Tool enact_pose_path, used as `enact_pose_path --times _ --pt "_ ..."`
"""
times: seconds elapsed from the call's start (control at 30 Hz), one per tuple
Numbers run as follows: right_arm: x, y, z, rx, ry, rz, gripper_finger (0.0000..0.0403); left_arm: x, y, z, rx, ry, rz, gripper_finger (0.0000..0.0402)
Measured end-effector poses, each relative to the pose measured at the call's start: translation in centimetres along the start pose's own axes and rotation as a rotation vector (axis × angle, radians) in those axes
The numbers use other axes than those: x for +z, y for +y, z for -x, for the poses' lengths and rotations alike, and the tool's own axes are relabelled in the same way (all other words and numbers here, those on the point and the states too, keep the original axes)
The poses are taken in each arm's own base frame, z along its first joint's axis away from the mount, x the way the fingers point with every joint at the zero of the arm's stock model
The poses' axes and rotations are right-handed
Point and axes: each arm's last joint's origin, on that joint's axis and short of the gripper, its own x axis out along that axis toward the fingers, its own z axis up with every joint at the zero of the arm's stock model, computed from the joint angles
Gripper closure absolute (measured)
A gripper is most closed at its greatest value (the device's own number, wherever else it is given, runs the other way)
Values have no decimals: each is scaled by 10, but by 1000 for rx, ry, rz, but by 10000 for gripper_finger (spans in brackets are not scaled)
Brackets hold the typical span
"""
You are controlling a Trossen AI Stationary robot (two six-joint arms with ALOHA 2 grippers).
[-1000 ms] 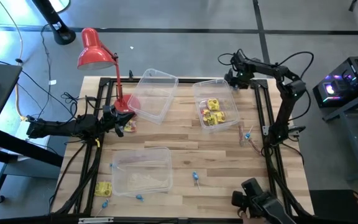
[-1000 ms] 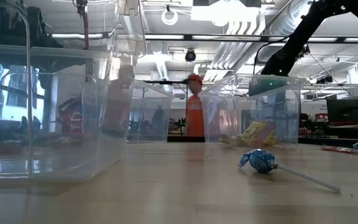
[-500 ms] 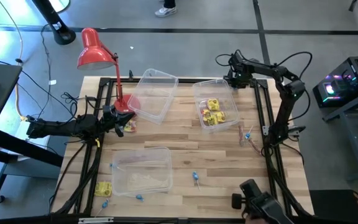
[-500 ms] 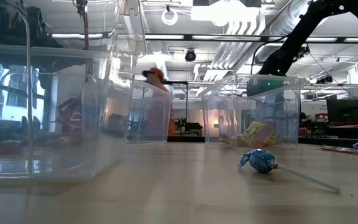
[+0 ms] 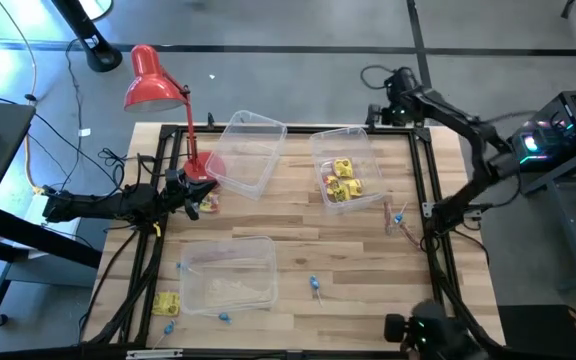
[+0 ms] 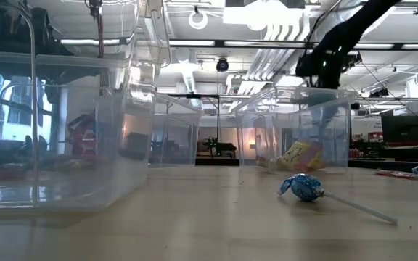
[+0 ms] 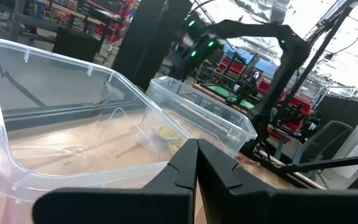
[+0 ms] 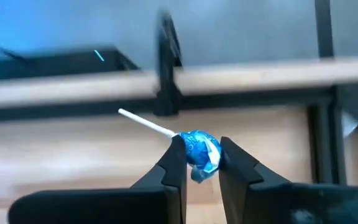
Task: Sort candy
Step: Put the blue lollipop into the top left transparent bin
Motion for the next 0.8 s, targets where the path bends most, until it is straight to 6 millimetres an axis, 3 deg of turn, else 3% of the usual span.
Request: enact_pose_path --times 0.17,0.33,0.47,0.57,0.8 --pt "7 15 57 294 -234 -2 363 0 0 0 0 0 0 402" --pt "-6 62 89 649 -332 94 364 0 0 0 0 0 0 401" --pt "-39 115 93 827 -312 237 401 0 0 0 0 0 0 402" --pt "-67 153 89 945 -299 338 399 0 0 0 0 0 0 401" --pt "-102 206 62 1080 -248 355 399 0 0 0 0 -1 0 402"
